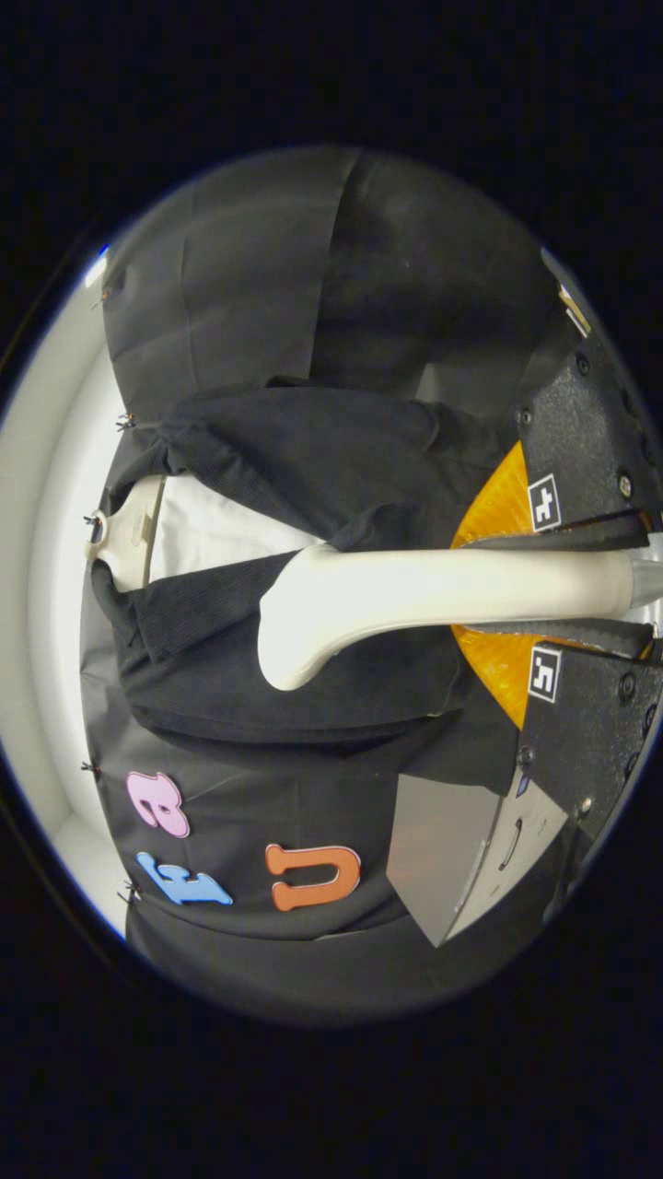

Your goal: Iron the clothes twice with a garment steamer, once on the left side and once on the right side.

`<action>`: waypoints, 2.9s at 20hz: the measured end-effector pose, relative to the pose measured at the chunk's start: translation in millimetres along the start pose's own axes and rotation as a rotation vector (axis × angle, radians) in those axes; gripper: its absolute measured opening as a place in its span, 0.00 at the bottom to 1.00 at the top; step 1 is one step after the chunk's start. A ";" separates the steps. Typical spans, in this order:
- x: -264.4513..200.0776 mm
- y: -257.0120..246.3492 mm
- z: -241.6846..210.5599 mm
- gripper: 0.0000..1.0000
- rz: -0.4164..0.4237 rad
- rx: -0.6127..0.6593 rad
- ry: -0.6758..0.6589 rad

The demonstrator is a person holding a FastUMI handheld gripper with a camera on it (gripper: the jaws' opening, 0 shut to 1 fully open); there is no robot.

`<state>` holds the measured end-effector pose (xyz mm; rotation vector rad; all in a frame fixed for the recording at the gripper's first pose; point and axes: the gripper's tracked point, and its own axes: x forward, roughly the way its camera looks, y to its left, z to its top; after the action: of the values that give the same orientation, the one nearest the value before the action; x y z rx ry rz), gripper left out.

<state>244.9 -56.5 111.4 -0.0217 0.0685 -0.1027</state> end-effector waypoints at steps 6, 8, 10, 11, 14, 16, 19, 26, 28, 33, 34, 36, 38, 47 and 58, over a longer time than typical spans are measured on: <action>-1.6 -0.1 -23.0 0.32 0.000 -0.019 0.033; -1.1 0.7 -31.8 0.32 0.003 -0.020 0.052; 1.2 -0.7 -42.5 0.32 -0.001 -0.018 0.073; 3.5 -3.1 -47.4 0.32 -0.007 -0.019 0.080; 5.3 -7.4 -64.2 0.32 -0.012 -0.014 0.109; 6.6 -9.5 -78.4 0.32 -0.011 -0.010 0.129; 6.0 -10.9 -101.0 0.32 -0.004 -0.012 0.160; 9.6 -12.1 -138.7 0.32 -0.005 -0.028 0.203; 10.1 -12.6 -143.0 0.32 -0.009 -0.027 0.215; 1.5 -13.9 -143.1 0.32 -0.007 -0.017 0.229; -2.9 -14.3 -142.2 0.32 -0.005 -0.008 0.231; -14.9 -19.3 -140.3 0.32 -0.007 0.008 0.224; -32.0 -29.2 -136.0 0.32 -0.011 0.023 0.214; -93.0 -115.1 -79.3 0.32 -0.114 0.108 0.119; -40.6 -165.3 73.4 0.32 -0.171 0.148 -0.046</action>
<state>192.9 -215.4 191.5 0.1180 0.0130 -0.2778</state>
